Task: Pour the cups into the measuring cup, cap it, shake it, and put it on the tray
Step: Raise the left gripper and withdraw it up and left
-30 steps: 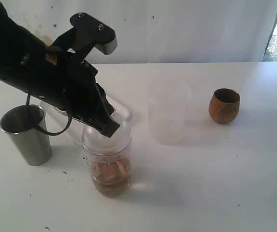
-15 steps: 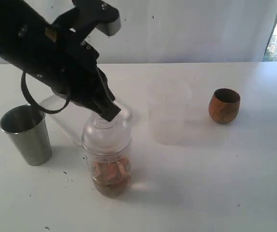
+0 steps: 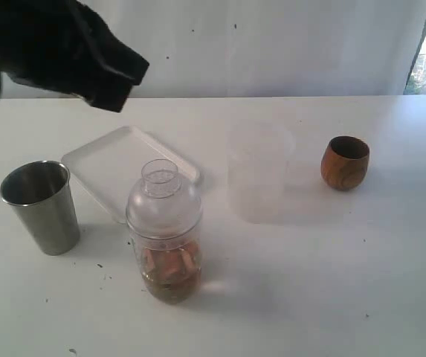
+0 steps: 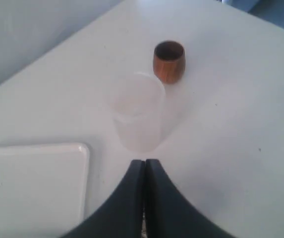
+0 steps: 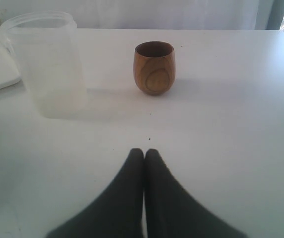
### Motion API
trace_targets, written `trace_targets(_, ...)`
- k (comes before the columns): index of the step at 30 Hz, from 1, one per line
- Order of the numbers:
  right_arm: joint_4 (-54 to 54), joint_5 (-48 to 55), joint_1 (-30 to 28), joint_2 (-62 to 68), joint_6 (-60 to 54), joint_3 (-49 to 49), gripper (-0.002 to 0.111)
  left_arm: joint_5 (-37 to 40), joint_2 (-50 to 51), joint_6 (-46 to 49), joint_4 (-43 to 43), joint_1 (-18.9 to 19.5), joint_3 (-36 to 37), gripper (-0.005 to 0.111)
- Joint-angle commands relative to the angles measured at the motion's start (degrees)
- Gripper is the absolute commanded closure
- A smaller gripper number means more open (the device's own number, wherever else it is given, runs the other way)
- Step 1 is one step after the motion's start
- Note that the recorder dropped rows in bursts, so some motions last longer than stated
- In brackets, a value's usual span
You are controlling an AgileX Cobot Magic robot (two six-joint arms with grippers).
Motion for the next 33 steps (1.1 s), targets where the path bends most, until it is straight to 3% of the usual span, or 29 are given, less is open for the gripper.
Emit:
trace_targets(1,0.0,-0.46,-0.15,-0.22,0.24,0.4,0.108,-12.71,-9.07,-0.8,-0.82,-0.19,9.78,0.107)
trace_targets(6,0.0,-0.46,-0.15,-0.22,0.24,0.4,0.108,-29.09,-18.37,-2.31,-0.91,-0.19,23.49,0.107)
trace_targets(10,0.0,-0.46,-0.15,-0.22,0.24,0.4,0.108,-36.47,-23.99,-2.31,-0.91,-0.19,31.41,0.107)
trace_targets(19,0.0,-0.46,-0.15,-0.22,0.24,0.4,0.108,-38.21,-30.81,-1.68,-0.91,-0.19,36.53,0.107)
trace_targets(33,0.0,-0.46,-0.15,-0.22,3.16,0.4,0.108,-36.96,-31.23,-1.59,0.03,-0.19,39.56,0.107)
